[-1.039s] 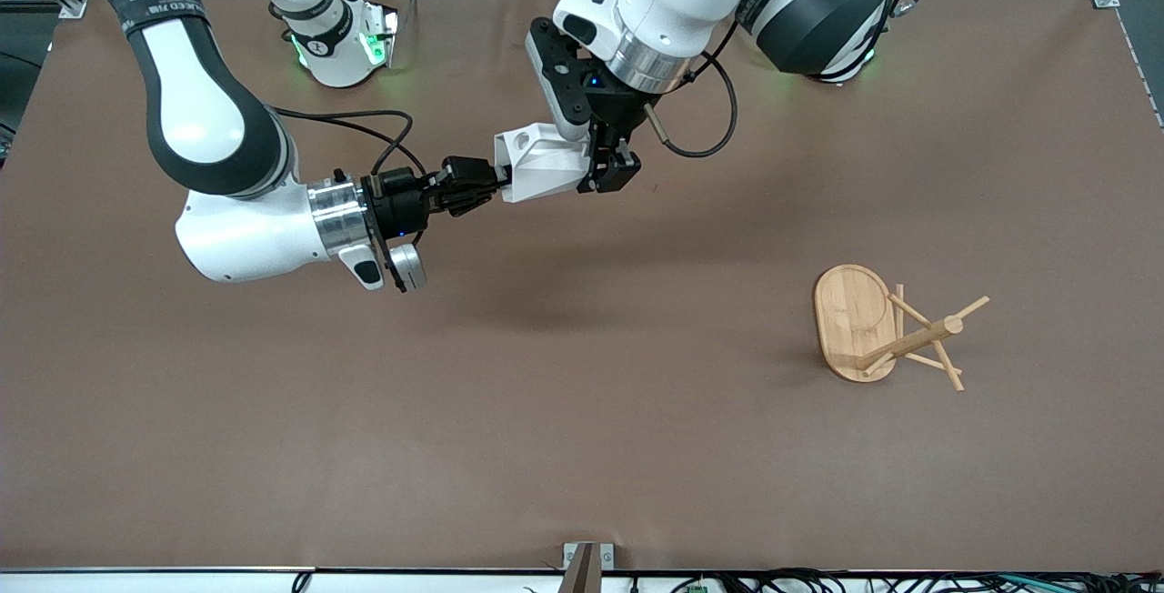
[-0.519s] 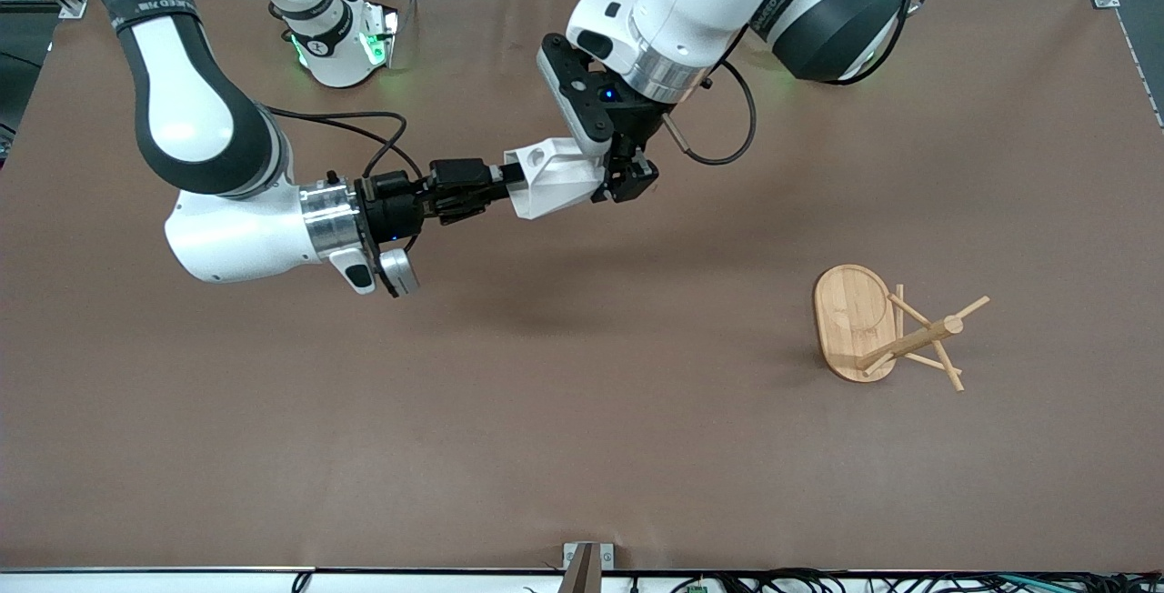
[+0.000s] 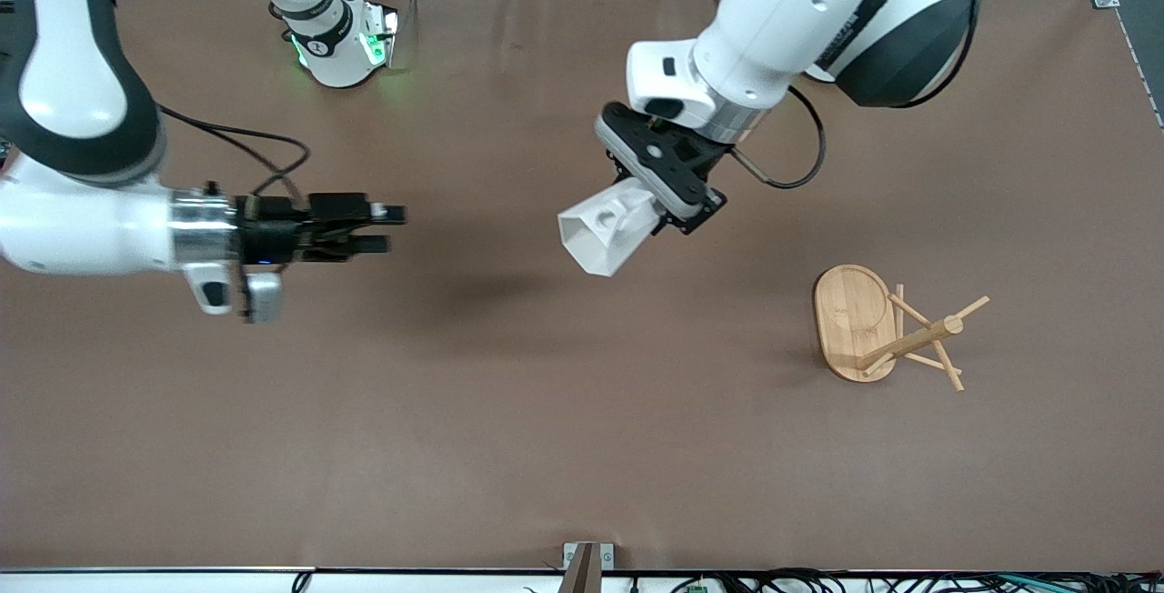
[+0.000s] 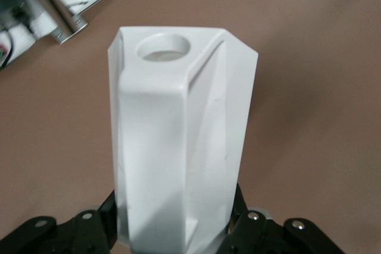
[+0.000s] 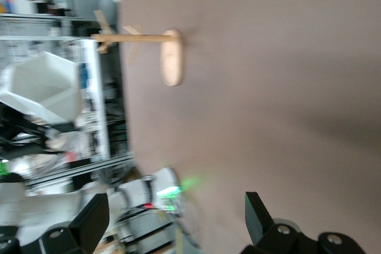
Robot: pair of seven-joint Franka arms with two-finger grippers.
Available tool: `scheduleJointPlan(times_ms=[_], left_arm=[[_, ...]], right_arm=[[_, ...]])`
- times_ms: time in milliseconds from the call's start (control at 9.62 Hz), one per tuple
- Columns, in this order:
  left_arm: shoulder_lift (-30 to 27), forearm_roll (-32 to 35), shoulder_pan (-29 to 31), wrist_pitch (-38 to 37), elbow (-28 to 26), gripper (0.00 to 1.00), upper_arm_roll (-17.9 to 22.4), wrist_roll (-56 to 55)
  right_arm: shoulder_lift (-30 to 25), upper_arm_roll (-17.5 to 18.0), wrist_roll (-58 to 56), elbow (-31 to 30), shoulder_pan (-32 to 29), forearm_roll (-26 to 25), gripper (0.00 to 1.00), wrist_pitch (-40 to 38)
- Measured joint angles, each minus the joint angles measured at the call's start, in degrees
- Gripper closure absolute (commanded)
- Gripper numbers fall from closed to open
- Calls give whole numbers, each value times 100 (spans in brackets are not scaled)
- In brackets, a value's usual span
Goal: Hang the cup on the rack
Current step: 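Carry the cup to the rack with the left gripper while the right retracts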
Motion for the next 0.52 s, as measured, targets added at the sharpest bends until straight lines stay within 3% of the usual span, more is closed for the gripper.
scheduleJointPlan(times_ms=[208,519], left_arm=[[-23,0,292,-295,-1,69,3,-799],[-321,29,793,-584,-194,69,4,-1819]], right_arm=[[-317,-333,0,16,-129,-1281,0,-91],[-717,-411,-1,369,-471,-3371,0,-117]])
